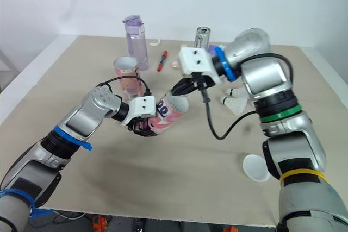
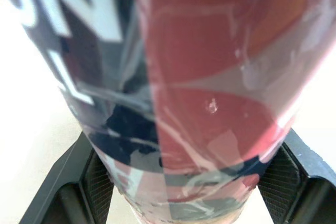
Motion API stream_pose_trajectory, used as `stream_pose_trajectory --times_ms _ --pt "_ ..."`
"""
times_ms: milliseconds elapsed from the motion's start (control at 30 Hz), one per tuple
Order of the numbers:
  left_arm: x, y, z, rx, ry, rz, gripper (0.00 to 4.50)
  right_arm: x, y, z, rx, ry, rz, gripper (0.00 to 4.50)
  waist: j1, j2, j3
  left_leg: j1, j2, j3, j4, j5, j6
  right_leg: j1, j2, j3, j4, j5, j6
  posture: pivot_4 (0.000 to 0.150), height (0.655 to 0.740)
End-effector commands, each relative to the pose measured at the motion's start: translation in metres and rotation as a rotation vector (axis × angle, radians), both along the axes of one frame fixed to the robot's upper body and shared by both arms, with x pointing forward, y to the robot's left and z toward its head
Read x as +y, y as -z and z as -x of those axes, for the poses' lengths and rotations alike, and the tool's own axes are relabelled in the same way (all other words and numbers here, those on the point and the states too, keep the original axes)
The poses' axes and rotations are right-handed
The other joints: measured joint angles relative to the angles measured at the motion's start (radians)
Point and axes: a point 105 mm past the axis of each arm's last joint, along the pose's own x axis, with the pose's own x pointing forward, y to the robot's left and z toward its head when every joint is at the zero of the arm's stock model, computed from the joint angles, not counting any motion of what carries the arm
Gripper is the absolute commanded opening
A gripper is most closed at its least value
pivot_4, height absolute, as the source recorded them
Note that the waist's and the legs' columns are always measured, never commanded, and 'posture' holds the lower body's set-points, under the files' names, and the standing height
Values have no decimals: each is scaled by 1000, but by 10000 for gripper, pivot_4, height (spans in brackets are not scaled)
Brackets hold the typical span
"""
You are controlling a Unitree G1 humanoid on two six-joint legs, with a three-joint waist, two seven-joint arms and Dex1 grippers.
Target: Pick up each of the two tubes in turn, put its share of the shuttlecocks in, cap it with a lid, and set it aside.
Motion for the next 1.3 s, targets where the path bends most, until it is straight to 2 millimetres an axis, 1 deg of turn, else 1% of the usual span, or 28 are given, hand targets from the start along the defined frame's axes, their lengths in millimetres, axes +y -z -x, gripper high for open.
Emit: stream_pose_trajectory --times_ms 33,133,267,333,467,567,700,933,1000,1033,1100,1167,1200,1233,1267,1300 --pt "-8 5 12 -10 39 170 33135 -80 -31 16 70 238 -307 1301 3 0 0 0 0 0 0 -2 -1 0 0 0 0 -2 0 1500 7400" --pt "-20 2 21 -3 67 335 33135 -94 -21 28 129 308 -380 1301 9 -1 0 0 0 -2 -1 -3 -1 2 -1 -2 -1 -4 0 1500 7400" --pt "-34 0 28 -17 73 529 33135 -110 -4 39 161 398 -377 1301 6 0 0 -3 -2 0 0 -4 1 0 -4 0 -2 -4 2 1500 7400" --pt "-39 2 30 -42 84 573 33135 -114 0 42 170 429 -389 1301 6 -1 1 -6 -3 -1 1 -5 1 -3 -4 -1 -2 -4 3 1500 7400" --pt "-50 8 40 -43 112 656 33135 -122 9 48 190 476 -386 1301 3 0 1 -5 -2 -1 1 -4 1 -4 -2 0 -1 -2 2 1500 7400" --pt "-56 17 43 -46 121 665 33135 -126 15 50 200 501 -373 1301 4 0 1 -4 -1 -1 1 -4 2 -2 -1 0 -1 -2 2 1500 7400" --pt "-59 32 41 -35 109 633 33135 -132 21 52 214 528 -358 1301 4 0 1 -3 -1 0 2 -4 2 -2 -1 1 -2 -1 4 1500 7400" --pt "-58 44 37 -5 95 609 33135 -138 28 54 227 546 -324 1301 4 0 1 -3 -2 0 2 -4 2 -2 -1 2 -2 -2 4 1500 7400" --pt "-59 47 38 17 102 595 33135 -144 33 57 244 566 -290 1301 4 0 1 -3 -2 0 2 -4 2 -2 -1 1 -2 -3 6 1500 7400" --pt "-59 50 38 11 110 577 33135 -148 36 59 261 578 -271 1301 4 0 1 -3 -2 0 2 -4 2 -2 -1 1 -2 -4 9 1500 7400" --pt "-59 52 38 3 114 563 33135 -156 43 64 299 606 -223 1301 5 0 1 -3 -2 0 2 -4 2 -1 -1 1 -2 -5 9 1500 7400" --pt "-59 52 37 3 111 565 33135 -168 54 71 346 651 -147 5248 7 0 0 -2 -1 0 2 -4 2 -1 -1 1 -2 -5 9 1500 7400" --pt "-59 53 37 3 110 563 33135 -174 60 75 369 674 -106 7984 8 0 0 -2 -2 0 2 -4 2 -1 -1 1 -2 -5 9 1500 7400" --pt "-59 53 37 3 110 561 33135 -179 65 78 390 692 -72 9536 6 0 0 -2 -2 -1 2 -4 2 0 -2 0 -2 -6 8 1500 7400" --pt "-58 54 37 3 110 558 33135 -183 69 82 408 704 -42 16083 6 0 0 -1 -2 1 1 -5 1 1 -2 1 -3 -8 5 1500 7400" --pt "-58 55 38 2 112 550 33135 -187 74 85 427 721 -18 17481 6 0 0 -1 -2 1 1 -5 1 1 -2 1 -3 -8 5 1500 7400"
